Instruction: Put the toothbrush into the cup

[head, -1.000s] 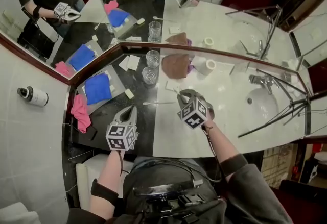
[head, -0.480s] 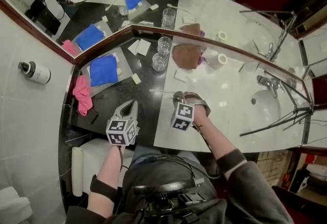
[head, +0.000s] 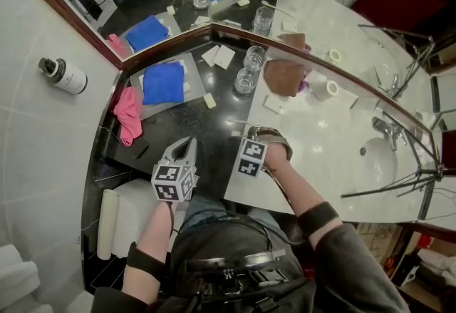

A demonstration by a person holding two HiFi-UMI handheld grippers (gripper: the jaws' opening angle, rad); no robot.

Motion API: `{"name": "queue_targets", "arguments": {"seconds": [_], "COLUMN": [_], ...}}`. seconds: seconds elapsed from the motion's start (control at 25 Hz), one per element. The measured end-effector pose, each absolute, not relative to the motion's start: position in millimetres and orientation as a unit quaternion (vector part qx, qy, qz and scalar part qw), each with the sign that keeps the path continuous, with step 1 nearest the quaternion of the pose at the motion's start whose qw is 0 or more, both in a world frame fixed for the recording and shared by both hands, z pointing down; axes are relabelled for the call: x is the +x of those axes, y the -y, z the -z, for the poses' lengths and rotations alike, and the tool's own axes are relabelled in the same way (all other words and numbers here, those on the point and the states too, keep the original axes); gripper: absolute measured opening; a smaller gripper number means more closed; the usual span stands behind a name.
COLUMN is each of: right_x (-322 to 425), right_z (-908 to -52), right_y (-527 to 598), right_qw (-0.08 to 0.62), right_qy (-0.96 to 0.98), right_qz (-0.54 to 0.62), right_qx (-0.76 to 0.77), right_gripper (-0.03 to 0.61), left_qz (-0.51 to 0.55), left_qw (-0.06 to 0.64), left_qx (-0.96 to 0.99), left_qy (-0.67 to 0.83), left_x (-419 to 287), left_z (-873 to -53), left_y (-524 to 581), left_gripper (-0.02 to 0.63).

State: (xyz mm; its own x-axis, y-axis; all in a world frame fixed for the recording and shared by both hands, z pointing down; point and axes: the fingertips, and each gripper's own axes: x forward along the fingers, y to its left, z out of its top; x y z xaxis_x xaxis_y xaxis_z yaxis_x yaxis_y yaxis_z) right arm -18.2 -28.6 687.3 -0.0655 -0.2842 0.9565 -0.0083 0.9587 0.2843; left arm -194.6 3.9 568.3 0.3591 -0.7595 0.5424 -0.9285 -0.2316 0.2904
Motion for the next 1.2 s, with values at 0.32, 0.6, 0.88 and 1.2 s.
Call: {"name": "queue_targets", "arguments": {"seconds": [0.32, 0.6, 0.88, 1.2], "right_x": [-31, -34, -35, -34], "right_z": [-723, -739, -737, -731], "right_y": [23, 19, 21, 23], "right_qw": [0.704, 0.708, 0.706, 0.7], "right_qy": [0.7, 0.697, 0.699, 0.706], "right_qz": [0.094, 0.087, 0.092, 0.092], "right_qx": [0.075, 0.068, 0.066, 0.06], "right_gripper": [0.055, 0.061, 0.079, 0.094], "left_qz": [-0.148, -0.151, -0.151, -0.148], "left_qw": [0.303, 0.307, 0.309, 0.305], "left_qx": [0.76, 0.754, 0.755, 0.759], "left_qy": [0.556, 0.56, 0.559, 0.556], "left_x": [-219, -235, -237, -230], "left_z": [-578, -583, -585, -581], "left_y": [-10, -9, -6, -1], "left_gripper": [0.002, 0.002, 0.002, 0.002]}}
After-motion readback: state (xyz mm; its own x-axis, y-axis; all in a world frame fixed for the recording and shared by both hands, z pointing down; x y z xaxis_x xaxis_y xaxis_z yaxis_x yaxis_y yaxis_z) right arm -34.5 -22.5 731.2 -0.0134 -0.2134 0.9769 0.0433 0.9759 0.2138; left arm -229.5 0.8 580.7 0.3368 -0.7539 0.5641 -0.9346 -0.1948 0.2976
